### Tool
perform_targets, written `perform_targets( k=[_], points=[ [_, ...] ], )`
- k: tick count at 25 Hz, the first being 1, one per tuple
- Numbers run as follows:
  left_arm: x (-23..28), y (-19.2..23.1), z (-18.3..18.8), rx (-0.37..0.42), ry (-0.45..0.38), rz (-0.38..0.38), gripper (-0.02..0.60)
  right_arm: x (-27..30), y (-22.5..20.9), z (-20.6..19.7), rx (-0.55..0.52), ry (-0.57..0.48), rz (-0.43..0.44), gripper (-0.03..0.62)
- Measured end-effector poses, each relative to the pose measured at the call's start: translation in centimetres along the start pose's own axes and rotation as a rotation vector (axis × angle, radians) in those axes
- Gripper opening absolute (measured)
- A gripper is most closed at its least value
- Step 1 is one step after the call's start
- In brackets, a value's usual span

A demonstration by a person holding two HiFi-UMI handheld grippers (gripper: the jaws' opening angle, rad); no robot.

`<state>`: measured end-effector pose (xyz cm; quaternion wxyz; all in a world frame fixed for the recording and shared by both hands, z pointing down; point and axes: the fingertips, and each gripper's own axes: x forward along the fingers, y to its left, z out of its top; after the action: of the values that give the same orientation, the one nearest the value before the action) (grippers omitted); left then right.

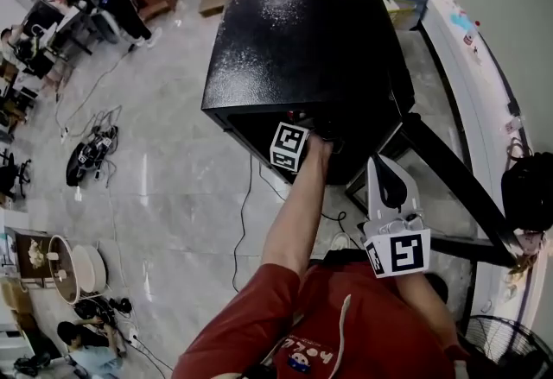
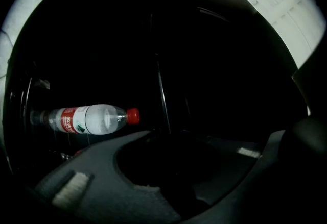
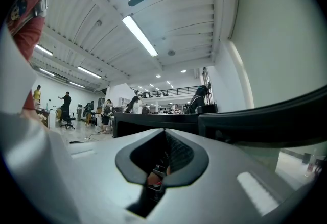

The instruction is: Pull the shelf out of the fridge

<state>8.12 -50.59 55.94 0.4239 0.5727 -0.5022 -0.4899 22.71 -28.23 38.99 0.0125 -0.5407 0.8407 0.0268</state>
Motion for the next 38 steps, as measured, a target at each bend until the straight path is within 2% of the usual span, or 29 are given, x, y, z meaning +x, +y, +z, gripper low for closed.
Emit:
perform_targets(
  k=[2,6,9,16,38],
  points=[
    [0.3,0.0,0.1,-0.023,-0.025,0.001,0.035,0.0,0.2,0.0,-0.007,0.007,0.004,-0.002],
    [1.0,0.1,0.6,-0.033,-0.037,-0.005,0.031,0.3,0.4,-0.1,-0.025,0.013,0.01,-0.002],
    [1.1,0.2,0.7,-0.073,-0.043,-0.016,0.025,0.3,0.5,-0.3,-0.026,0.022,0.009,-0.002],
    [0.8,0.8,0.4,-0.138,-0.04,0.028,0.015,0.3,0.6,-0.4,-0.033,0.03,0.005,-0.002],
    [-7.9,-0.9,1.2,-0.179,-0.038,0.029,0.014,-0.9,0.6,-0.9,0.042,0.029,-0.065,-0.002]
  ],
)
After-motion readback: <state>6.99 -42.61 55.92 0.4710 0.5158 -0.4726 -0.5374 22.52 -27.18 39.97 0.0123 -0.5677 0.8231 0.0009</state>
